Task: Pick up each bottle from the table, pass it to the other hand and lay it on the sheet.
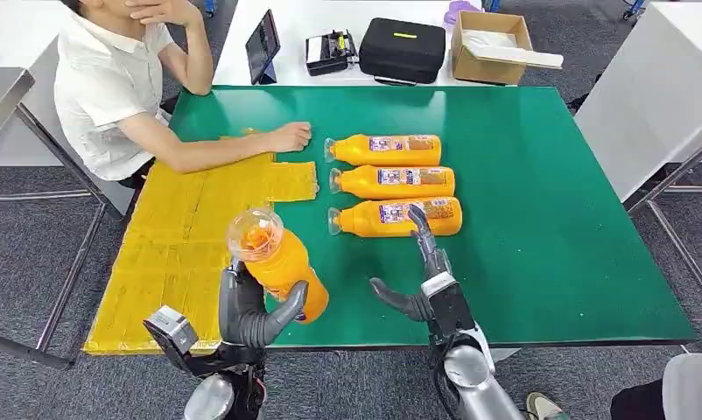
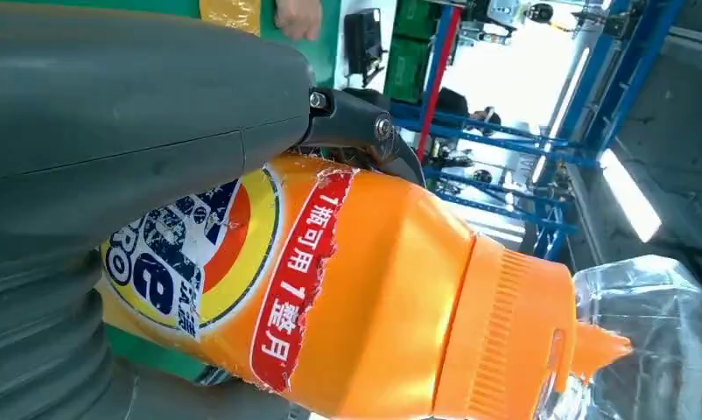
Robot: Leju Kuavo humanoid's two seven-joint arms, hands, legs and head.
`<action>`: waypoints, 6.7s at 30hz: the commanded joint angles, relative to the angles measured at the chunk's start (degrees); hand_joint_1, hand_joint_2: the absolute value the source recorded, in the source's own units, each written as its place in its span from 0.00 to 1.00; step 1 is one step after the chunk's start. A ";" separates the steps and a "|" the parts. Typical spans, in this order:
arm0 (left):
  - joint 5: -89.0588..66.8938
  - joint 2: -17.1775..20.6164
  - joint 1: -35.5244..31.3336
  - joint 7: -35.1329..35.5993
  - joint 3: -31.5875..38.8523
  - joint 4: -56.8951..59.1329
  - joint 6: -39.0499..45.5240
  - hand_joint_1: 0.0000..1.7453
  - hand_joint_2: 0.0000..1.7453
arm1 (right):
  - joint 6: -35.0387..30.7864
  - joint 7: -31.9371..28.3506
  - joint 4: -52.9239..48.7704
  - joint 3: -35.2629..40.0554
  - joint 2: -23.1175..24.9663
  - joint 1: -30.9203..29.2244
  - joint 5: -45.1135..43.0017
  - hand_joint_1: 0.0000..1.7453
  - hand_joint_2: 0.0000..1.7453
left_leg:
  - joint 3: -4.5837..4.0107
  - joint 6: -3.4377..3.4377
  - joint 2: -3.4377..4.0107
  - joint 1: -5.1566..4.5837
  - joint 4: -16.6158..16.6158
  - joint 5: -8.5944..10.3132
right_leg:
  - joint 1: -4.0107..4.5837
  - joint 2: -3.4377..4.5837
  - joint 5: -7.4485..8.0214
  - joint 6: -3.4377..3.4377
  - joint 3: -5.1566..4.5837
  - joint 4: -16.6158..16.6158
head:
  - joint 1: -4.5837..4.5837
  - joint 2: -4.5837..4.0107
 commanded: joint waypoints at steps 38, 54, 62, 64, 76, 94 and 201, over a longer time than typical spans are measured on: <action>-70.33 6.09 -22.73 23.17 8.43 45.55 12.48 0.89 1.00 | -2.00 -1.86 3.49 -7.99 6.16 -2.29 3.45 0.00 1.00 | 0.45 -0.04 0.25 0.08 -0.04 -0.03 | 0.12 0.14 0.02 -0.28 0.41 -0.06 | 0.00 0.00; -68.38 5.52 -22.45 24.24 9.69 45.40 11.32 1.00 1.00 | -1.77 -1.75 3.21 -8.10 6.17 -1.97 3.37 0.00 1.00 | 0.56 -0.05 0.20 0.05 -0.05 0.02 | 0.07 0.12 0.04 -0.18 0.49 -0.03 | 0.00 0.00; -72.19 5.48 -22.98 27.44 7.49 48.55 11.67 0.00 1.00 | -1.00 -1.34 3.34 -8.46 5.86 -1.65 3.99 0.00 1.00 | 0.64 -0.05 0.24 0.06 -0.07 0.00 | 0.09 0.14 0.03 -0.22 0.55 -0.07 | 0.00 0.00; -73.05 5.96 -23.93 27.72 6.21 50.09 8.93 0.00 1.00 | -0.81 -1.23 4.17 -8.50 5.94 -2.06 4.10 0.00 1.00 | 0.61 -0.06 0.18 0.04 -0.06 0.02 | 0.07 0.09 0.03 -0.21 0.51 -0.04 | -0.02 0.00; -72.20 7.78 -24.86 24.51 3.27 55.19 -1.99 0.00 1.00 | -0.08 -1.52 7.27 -9.83 5.27 -3.24 3.70 0.00 1.00 | 1.01 -0.06 0.35 0.03 -0.19 0.03 | 0.07 0.28 0.10 -0.28 0.95 -0.14 | 0.00 0.00; -64.87 2.99 -19.86 9.48 11.93 36.86 32.61 0.00 1.00 | -0.29 -2.79 10.16 -9.09 5.81 -3.72 3.05 0.00 1.00 | 0.82 -0.04 0.13 0.10 0.05 0.03 | 0.15 0.03 0.03 -0.28 0.82 0.02 | -0.02 0.00; -28.57 -2.95 -9.71 9.95 -0.81 17.35 17.45 0.00 1.00 | -4.47 23.43 43.18 3.90 -8.99 -21.78 47.90 0.17 1.00 | 0.51 0.04 0.17 -0.02 -0.02 0.11 | 0.04 0.01 0.12 -0.17 0.50 -0.13 | 0.00 0.00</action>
